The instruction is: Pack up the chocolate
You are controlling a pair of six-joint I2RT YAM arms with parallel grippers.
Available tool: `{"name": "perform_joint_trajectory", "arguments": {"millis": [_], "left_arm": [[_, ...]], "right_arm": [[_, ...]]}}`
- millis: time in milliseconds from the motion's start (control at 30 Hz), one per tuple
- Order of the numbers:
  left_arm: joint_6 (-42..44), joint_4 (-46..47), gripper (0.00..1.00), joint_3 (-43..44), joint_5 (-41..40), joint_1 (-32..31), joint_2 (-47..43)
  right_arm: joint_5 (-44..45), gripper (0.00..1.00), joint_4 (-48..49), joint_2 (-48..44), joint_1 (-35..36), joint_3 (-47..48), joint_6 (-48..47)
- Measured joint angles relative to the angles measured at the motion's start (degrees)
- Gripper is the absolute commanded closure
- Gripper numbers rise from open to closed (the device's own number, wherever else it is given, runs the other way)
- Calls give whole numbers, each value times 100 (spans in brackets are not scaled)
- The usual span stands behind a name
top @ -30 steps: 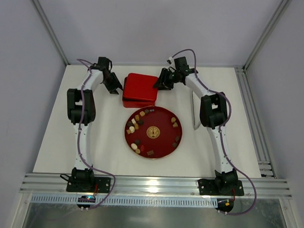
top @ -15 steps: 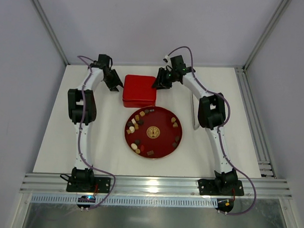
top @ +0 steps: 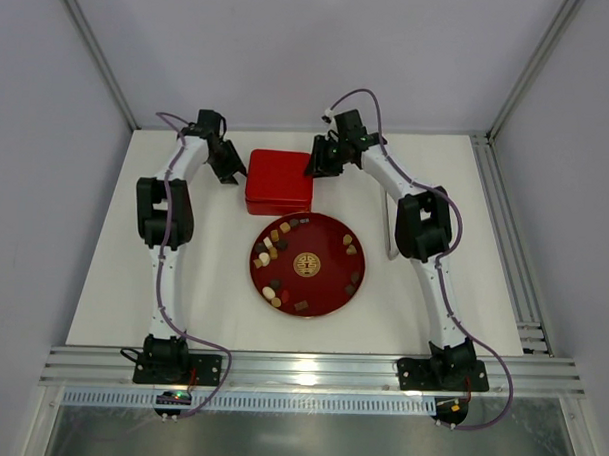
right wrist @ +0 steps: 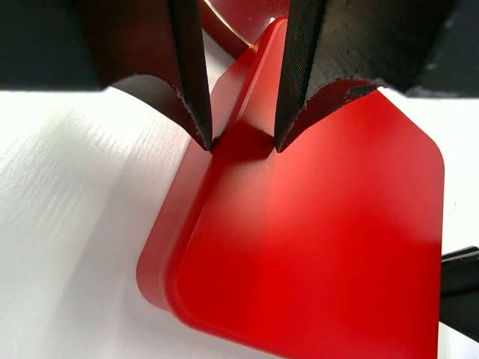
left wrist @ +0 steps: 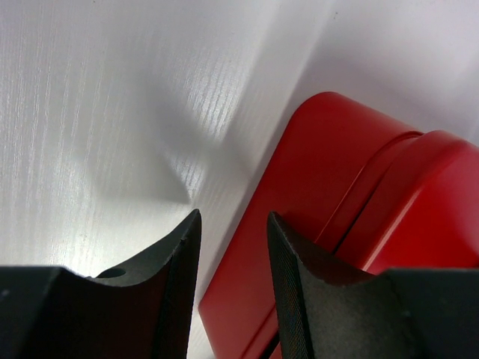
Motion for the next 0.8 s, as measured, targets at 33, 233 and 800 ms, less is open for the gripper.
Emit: {"name": "perform_joint_trajectory", "arguments": {"millis": [33, 233, 800], "left_arm": [[0, -2, 59, -17, -9, -2, 0], [-2, 13, 60, -162, -37, -15, 0], [-118, 254, 67, -439, -31, -24, -94]], "right_arm": [[37, 60, 20, -20, 9, -33, -11], [232, 59, 118, -153, 76, -216, -138], [597, 53, 203, -599, 313, -817, -372]]}}
